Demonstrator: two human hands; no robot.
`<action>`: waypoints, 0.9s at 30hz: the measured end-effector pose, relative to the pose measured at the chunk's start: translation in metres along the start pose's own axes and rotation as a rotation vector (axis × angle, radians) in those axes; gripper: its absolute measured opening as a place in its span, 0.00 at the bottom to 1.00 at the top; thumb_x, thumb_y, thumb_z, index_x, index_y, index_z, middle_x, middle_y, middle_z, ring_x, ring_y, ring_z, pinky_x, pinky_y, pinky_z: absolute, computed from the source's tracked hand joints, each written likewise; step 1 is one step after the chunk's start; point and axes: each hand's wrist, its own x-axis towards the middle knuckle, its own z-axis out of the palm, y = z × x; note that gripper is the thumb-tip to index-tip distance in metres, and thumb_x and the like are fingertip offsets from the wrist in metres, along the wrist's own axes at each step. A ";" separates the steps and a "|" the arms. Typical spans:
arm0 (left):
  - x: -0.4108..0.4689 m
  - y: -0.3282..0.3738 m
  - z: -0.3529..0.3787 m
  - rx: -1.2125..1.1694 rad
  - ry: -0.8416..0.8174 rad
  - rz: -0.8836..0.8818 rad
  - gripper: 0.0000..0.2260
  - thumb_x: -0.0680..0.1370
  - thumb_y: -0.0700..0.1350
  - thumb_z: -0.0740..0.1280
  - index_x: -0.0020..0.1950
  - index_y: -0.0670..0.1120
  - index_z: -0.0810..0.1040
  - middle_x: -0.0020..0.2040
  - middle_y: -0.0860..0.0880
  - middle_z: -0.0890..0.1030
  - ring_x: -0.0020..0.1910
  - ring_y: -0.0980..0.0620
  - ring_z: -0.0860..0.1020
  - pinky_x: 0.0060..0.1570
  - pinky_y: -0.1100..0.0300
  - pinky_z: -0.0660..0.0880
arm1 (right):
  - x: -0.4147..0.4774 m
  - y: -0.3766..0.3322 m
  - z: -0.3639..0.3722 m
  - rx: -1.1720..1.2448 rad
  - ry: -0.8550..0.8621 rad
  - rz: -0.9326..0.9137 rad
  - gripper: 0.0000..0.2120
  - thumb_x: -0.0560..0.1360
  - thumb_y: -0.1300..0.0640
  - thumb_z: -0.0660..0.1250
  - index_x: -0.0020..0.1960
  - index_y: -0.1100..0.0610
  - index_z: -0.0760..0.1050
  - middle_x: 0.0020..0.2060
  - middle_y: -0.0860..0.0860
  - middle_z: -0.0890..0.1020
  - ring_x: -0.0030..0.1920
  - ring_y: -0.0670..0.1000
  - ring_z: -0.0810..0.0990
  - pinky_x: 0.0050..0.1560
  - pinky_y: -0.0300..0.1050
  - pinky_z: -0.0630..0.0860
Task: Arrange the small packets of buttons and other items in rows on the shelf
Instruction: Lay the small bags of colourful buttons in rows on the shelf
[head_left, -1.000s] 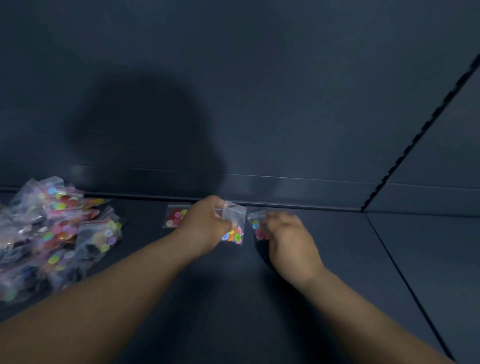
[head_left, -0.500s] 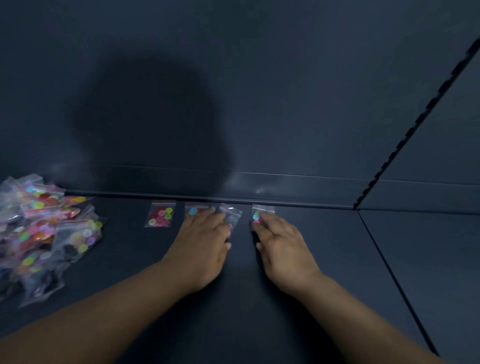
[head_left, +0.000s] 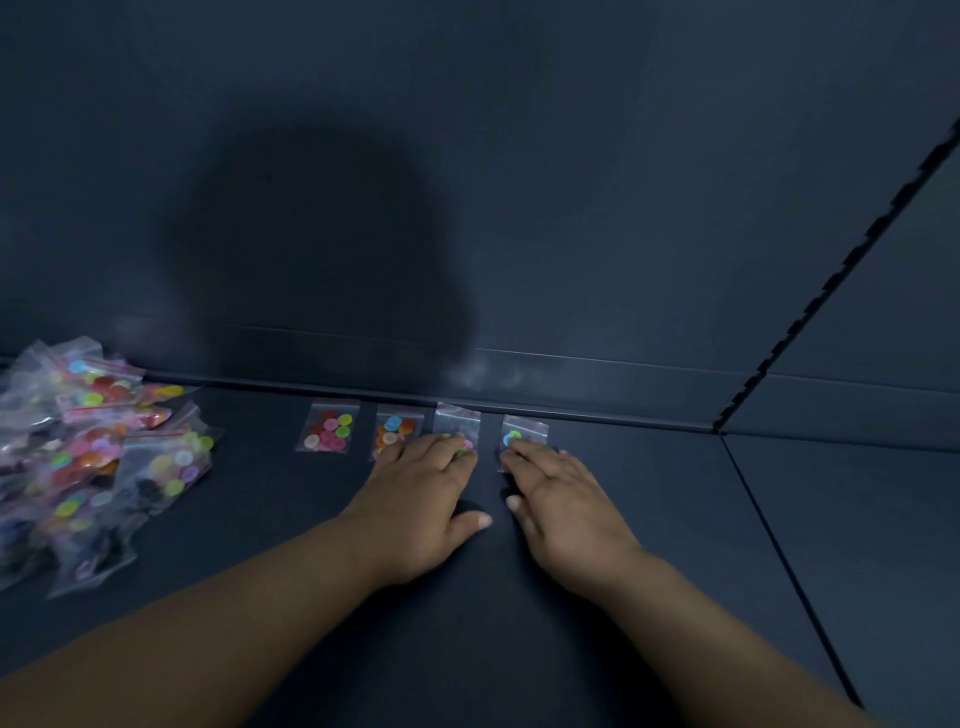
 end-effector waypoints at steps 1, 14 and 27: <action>0.000 0.000 0.001 0.004 -0.005 0.003 0.40 0.71 0.69 0.43 0.78 0.49 0.51 0.78 0.51 0.51 0.76 0.52 0.49 0.73 0.53 0.45 | 0.000 0.000 -0.001 0.010 0.000 -0.003 0.25 0.80 0.50 0.52 0.76 0.52 0.55 0.76 0.48 0.55 0.76 0.47 0.52 0.72 0.38 0.39; -0.006 -0.002 -0.003 -0.067 0.015 0.002 0.33 0.78 0.63 0.55 0.78 0.49 0.50 0.78 0.51 0.50 0.76 0.52 0.46 0.73 0.52 0.44 | 0.004 -0.008 -0.005 0.011 0.000 -0.036 0.26 0.80 0.50 0.54 0.76 0.51 0.53 0.77 0.47 0.53 0.76 0.46 0.49 0.72 0.38 0.37; -0.068 -0.081 -0.044 -0.032 0.220 -0.247 0.30 0.78 0.61 0.57 0.77 0.51 0.55 0.78 0.50 0.54 0.76 0.50 0.54 0.71 0.54 0.52 | 0.051 -0.105 -0.015 0.020 0.107 -0.222 0.24 0.77 0.47 0.55 0.70 0.54 0.67 0.72 0.53 0.66 0.72 0.54 0.63 0.73 0.45 0.52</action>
